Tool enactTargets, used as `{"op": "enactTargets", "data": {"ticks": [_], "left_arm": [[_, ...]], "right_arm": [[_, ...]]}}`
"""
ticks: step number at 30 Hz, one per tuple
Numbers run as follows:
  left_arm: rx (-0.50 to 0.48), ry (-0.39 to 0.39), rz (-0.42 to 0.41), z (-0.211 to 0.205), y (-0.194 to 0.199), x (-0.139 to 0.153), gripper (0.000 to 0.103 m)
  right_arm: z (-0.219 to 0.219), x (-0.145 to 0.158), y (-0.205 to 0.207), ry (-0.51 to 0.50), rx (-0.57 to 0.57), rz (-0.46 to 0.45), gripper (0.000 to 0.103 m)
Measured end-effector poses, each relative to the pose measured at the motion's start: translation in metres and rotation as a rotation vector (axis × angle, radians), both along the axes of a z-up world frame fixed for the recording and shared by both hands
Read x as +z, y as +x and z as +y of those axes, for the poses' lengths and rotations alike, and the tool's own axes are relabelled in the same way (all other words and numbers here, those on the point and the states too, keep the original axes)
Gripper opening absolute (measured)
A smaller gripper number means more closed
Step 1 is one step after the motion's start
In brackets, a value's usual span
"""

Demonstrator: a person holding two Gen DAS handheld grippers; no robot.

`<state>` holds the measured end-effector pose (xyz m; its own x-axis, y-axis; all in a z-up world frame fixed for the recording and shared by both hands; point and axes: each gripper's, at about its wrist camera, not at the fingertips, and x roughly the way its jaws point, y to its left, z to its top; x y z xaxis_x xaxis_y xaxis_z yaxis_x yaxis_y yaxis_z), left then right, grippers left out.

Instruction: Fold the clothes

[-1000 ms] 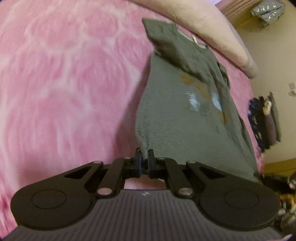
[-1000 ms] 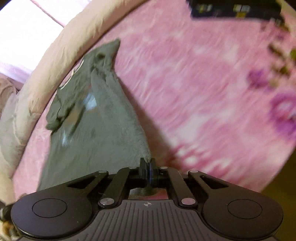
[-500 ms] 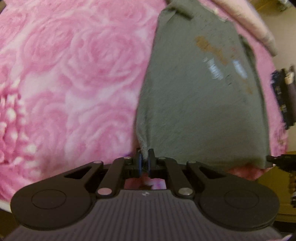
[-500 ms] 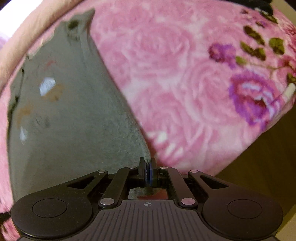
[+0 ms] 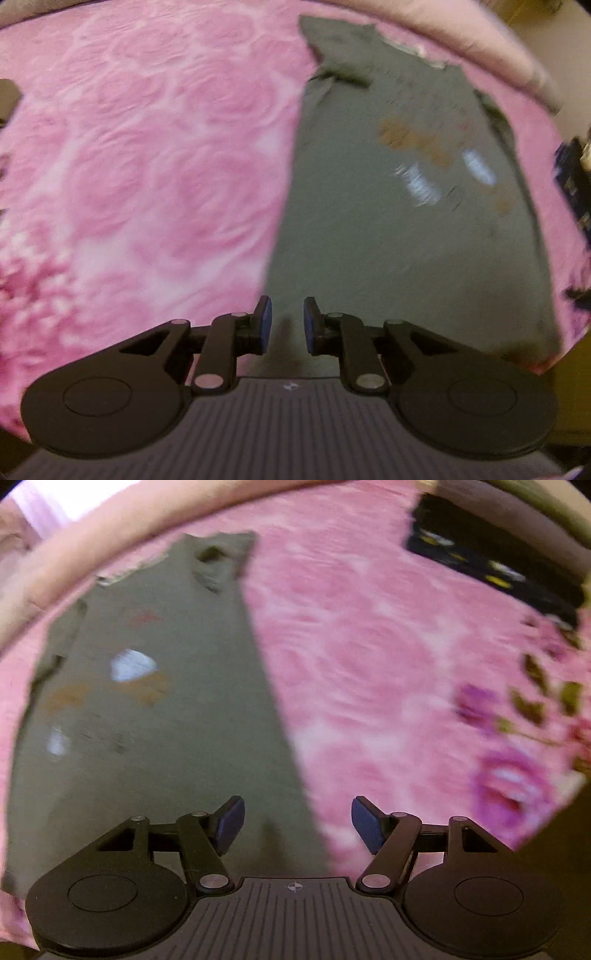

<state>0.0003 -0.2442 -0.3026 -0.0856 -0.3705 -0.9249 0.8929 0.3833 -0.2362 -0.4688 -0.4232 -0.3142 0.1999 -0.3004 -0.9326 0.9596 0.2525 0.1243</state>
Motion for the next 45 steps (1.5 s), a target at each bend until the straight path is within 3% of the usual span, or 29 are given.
{"op": "enactTargets", "data": {"ticks": [3, 6, 9, 11, 14, 16, 17, 20, 24, 28, 30, 32, 37, 39, 40, 41, 42, 43, 44, 45], "left_arm": [[-0.068, 0.003, 0.017, -0.019, -0.027, -0.021, 0.014], [-0.124, 0.109, 0.013, -0.013, -0.05, -0.042, 0.014], [-0.164, 0.151, -0.017, 0.004, -0.059, -0.038, 0.014], [-0.177, 0.12, -0.048, -0.006, -0.054, -0.028, 0.014], [-0.195, 0.071, -0.094, -0.023, -0.046, -0.012, 0.014], [-0.226, -0.025, -0.184, -0.061, -0.044, -0.001, 0.019], [-0.254, -0.061, -0.228, -0.078, -0.046, 0.0, 0.029], [-0.404, -0.162, -0.43, -0.139, -0.056, -0.001, 0.037], [-0.364, -0.187, -0.457, -0.168, -0.034, -0.016, 0.047], [-0.321, -0.211, -0.48, -0.196, -0.013, -0.031, 0.048], [-0.299, -0.223, -0.492, -0.21, -0.002, -0.039, 0.042], [-0.278, -0.235, -0.503, -0.224, 0.009, -0.046, 0.005], [-0.223, -0.265, -0.532, -0.26, 0.036, -0.065, 0.007], [0.19, -0.233, -0.261, -0.233, 0.093, -0.068, 0.022], [0.422, -0.194, -0.132, -0.209, 0.118, -0.078, 0.024], [0.574, -0.189, -0.055, -0.19, 0.13, -0.085, 0.005], [0.715, -0.233, 0.044, -0.167, 0.141, -0.091, 0.006], [0.837, -0.261, 0.152, -0.148, 0.15, -0.097, 0.009], [0.909, -0.272, 0.203, -0.137, 0.153, -0.098, 0.01], [0.888, -0.275, 0.195, -0.139, 0.149, -0.094, 0.011]], "right_arm": [[0.004, -0.019, 0.019, 0.011, 0.061, -0.041, 0.068], [0.022, -0.046, 0.028, 0.101, 0.12, 0.065, 0.068], [0.048, -0.041, 0.016, 0.121, 0.173, 0.113, 0.068], [0.048, -0.035, 0.002, 0.163, 0.121, 0.103, 0.068], [0.019, -0.026, 0.012, 0.105, 0.086, 0.085, 0.068], [-0.001, -0.019, 0.019, 0.065, 0.062, 0.073, 0.068], [-0.011, -0.016, 0.023, 0.045, 0.051, 0.067, 0.068], [-0.041, -0.006, 0.034, -0.014, 0.016, 0.048, 0.068], [-0.07, -0.003, 0.055, -0.056, 0.01, 0.031, 0.068], [-0.088, -0.011, 0.074, -0.043, -0.001, 0.033, 0.068], [-0.09, -0.019, 0.078, -0.018, -0.022, 0.036, 0.068], [-0.095, -0.025, 0.082, 0.005, -0.043, 0.044, 0.068], [-0.097, -0.031, 0.092, 0.016, -0.068, 0.057, 0.068], [-0.1, -0.034, 0.097, 0.012, -0.068, 0.062, 0.068], [-0.102, -0.036, 0.1, 0.011, -0.067, 0.066, 0.068], [-0.105, -0.037, 0.102, 0.009, -0.066, 0.07, 0.068], [-0.107, -0.039, 0.105, 0.008, -0.065, 0.074, 0.068], [-0.11, -0.039, 0.11, -0.002, -0.05, 0.075, 0.068], [-0.114, -0.04, 0.115, -0.012, -0.035, 0.077, 0.068], [-0.119, -0.04, 0.122, -0.029, -0.005, 0.075, 0.068]]}}
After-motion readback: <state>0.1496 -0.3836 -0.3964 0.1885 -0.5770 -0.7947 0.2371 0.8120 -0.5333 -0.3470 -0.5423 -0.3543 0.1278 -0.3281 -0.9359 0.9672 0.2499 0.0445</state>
